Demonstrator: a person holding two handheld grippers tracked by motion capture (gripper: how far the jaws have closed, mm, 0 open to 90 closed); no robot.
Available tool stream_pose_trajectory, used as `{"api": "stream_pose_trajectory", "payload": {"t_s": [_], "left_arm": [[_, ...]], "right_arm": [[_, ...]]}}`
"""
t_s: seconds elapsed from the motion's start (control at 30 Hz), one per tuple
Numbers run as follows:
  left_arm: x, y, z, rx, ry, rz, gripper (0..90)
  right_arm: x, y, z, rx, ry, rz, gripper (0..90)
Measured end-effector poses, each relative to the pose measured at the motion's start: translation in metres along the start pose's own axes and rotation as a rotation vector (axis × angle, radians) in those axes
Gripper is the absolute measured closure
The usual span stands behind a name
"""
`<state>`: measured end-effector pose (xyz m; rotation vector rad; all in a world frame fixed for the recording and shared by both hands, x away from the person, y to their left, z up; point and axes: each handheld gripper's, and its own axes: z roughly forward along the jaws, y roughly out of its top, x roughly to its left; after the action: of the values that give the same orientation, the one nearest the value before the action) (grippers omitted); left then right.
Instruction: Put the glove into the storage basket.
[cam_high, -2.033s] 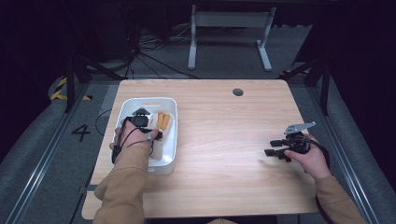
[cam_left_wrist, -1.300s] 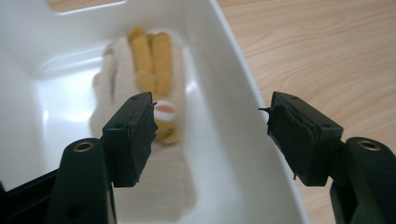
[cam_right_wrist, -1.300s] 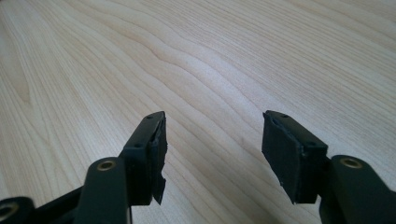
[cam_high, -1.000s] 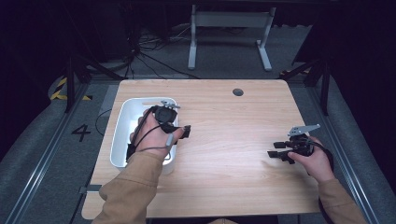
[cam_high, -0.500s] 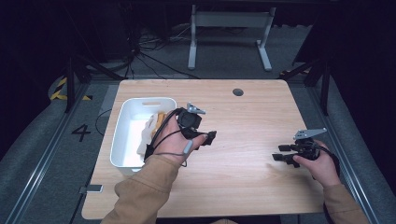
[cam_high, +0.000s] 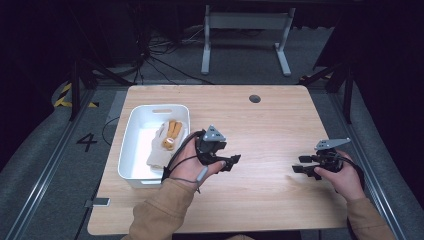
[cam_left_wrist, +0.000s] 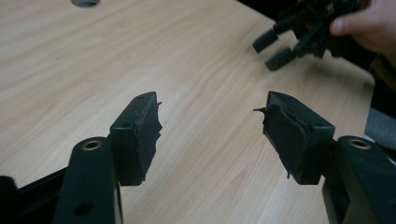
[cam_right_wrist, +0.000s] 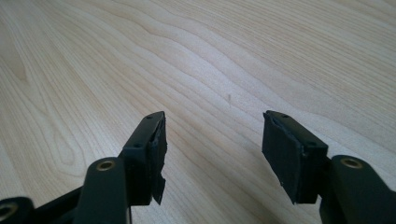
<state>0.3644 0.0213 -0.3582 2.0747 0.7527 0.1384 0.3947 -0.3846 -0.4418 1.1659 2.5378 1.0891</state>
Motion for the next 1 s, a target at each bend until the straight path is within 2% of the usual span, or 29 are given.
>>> {"api": "stream_pose_trajectory", "payload": {"t_s": [0.07,0.1,0.17,0.2,0.3,0.4,0.5,0.6,0.7,0.83,1.0], "left_arm": [[0.003,-0.006,0.006,0.02,-0.014,-0.011,36.6],[0.005,-0.009,0.009,0.015,-0.019,-0.01,37.3],[0.006,-0.015,0.013,0.013,-0.021,0.005,38.4],[0.005,-0.018,0.016,0.012,-0.031,0.024,38.4],[0.001,-0.025,0.021,0.008,-0.062,0.044,38.3],[-0.004,-0.029,0.026,0.042,-0.08,0.07,38.1],[-0.006,-0.036,0.032,0.055,-0.098,0.061,37.8],[-0.006,-0.043,0.039,0.076,-0.107,0.083,37.8],[-0.003,-0.05,0.044,0.068,-0.134,0.095,37.8],[0.0,-0.059,0.053,0.101,-0.147,0.086,37.6],[0.002,-0.067,0.062,0.124,-0.143,0.099,37.5]], "right_arm": [[0.0,0.0,0.0,-0.001,0.002,0.003,40.8],[0.0,0.001,0.0,-0.005,0.004,0.001,40.5],[0.001,0.001,0.001,-0.003,0.007,0.003,40.4],[0.001,0.001,0.001,-0.002,0.008,0.002,40.5],[0.0,0.0,0.004,0.003,0.009,0.003,40.5],[0.001,-0.001,0.005,0.006,0.011,0.004,40.4],[0.002,0.0,0.006,0.001,0.017,-0.006,40.1],[0.003,0.0,0.008,-0.01,0.024,-0.009,40.0],[0.002,-0.001,0.009,-0.007,0.028,-0.017,39.9],[0.002,-0.001,0.011,-0.008,0.031,-0.017,39.8],[0.002,-0.002,0.011,-0.009,0.031,-0.018,39.7]]}}
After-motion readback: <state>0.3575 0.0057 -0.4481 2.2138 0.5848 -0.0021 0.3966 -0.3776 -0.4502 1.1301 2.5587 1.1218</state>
